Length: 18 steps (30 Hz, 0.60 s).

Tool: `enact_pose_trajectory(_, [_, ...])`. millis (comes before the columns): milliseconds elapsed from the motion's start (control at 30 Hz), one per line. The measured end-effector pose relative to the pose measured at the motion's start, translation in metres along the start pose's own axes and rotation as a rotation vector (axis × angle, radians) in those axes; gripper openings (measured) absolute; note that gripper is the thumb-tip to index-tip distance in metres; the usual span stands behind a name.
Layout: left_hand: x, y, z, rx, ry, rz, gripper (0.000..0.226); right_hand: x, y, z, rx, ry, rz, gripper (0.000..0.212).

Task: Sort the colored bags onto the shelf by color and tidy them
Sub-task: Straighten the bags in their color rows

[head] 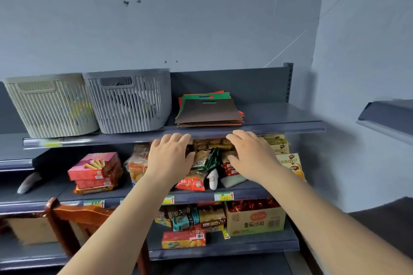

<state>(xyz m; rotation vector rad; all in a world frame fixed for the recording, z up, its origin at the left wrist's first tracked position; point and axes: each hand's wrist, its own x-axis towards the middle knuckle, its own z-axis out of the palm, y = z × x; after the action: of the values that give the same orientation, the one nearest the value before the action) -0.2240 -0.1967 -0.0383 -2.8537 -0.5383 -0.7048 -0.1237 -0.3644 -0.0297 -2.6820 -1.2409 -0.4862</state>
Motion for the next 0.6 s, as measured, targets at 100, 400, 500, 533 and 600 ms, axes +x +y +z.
enact_pose_trajectory(100, [0.036,-0.018,0.025,-0.025,0.010,-0.019,0.050,0.044,0.008,0.018,0.002,0.011,-0.004,0.051])
enact_pose_trajectory(400, [0.131,-0.067,0.094,-0.079,0.027,0.010,0.049,0.170,0.017,0.077,-0.015,-0.006,-0.035,0.052])
enact_pose_trajectory(500, [0.153,-0.077,0.113,-0.102,0.045,0.024,0.047,0.201,0.024,0.094,-0.023,-0.019,-0.034,0.052])
enact_pose_trajectory(533, [0.160,-0.080,0.120,-0.116,0.062,0.033,0.045,0.210,0.027,0.098,-0.022,-0.025,-0.036,0.052])
enact_pose_trajectory(600, [0.172,-0.086,0.132,-0.126,0.099,0.025,0.041,0.226,0.032,0.105,-0.008,-0.042,-0.030,0.051])
